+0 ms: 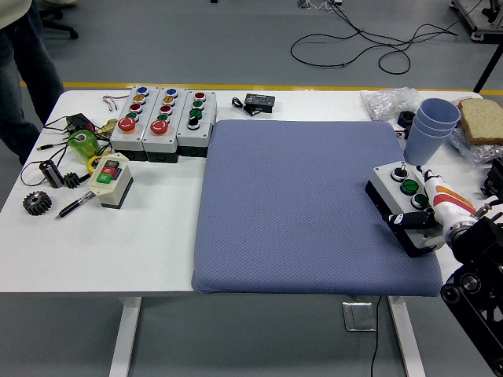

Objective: Pick up the button,place it on the desk,press the button,press the button

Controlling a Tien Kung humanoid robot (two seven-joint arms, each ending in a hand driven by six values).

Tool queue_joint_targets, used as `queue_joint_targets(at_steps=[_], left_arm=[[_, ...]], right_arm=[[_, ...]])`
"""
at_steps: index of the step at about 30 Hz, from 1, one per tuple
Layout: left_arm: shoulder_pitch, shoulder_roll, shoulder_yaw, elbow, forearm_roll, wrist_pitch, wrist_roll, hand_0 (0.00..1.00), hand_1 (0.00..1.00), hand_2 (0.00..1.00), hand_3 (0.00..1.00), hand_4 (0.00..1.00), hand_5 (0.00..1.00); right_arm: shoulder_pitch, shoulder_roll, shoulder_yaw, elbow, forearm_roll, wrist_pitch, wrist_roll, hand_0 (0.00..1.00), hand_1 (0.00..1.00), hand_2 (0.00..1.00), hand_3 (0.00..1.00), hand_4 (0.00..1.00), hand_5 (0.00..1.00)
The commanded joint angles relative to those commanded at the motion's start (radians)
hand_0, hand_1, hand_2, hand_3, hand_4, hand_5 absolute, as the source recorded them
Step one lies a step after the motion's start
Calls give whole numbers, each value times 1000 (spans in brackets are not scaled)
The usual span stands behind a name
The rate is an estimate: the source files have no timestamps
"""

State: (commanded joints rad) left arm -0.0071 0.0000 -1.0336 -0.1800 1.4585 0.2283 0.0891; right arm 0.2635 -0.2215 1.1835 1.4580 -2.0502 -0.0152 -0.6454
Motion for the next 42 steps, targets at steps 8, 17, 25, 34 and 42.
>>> queue_joint_targets(at_steps=[8, 17, 25, 34, 42], left_arm=[[3, 0, -12, 0, 18, -2, 3, 612, 646, 698, 565, 448, 797], [7, 0, -18, 0, 32, -3, 4, 612, 645, 697, 565, 447, 796], [11, 0, -18, 0, 33, -3, 4, 611, 645, 697, 564, 446, 796], [6, 0, -17, 0, 25, -1, 3, 611, 645, 697, 565, 446, 795], [2, 0, -14, 0, 16, 0, 2, 611, 645, 696, 564, 446, 796]], right_arm=[[12, 4, -2, -33, -12, 28, 0, 690, 749, 967, 998, 992, 225], [30, -4, -35, -59, -27, 3, 0, 319, 370, 598, 755, 802, 2], [40, -54, -69, -62, -13, -9, 0, 308, 315, 505, 560, 689, 2], [56, -98, -96, -35, -41, -83, 90, 22, 132, 397, 487, 383, 2], [140, -193, -203, 20, 71, -21, 401, 17, 113, 376, 473, 380, 2]])
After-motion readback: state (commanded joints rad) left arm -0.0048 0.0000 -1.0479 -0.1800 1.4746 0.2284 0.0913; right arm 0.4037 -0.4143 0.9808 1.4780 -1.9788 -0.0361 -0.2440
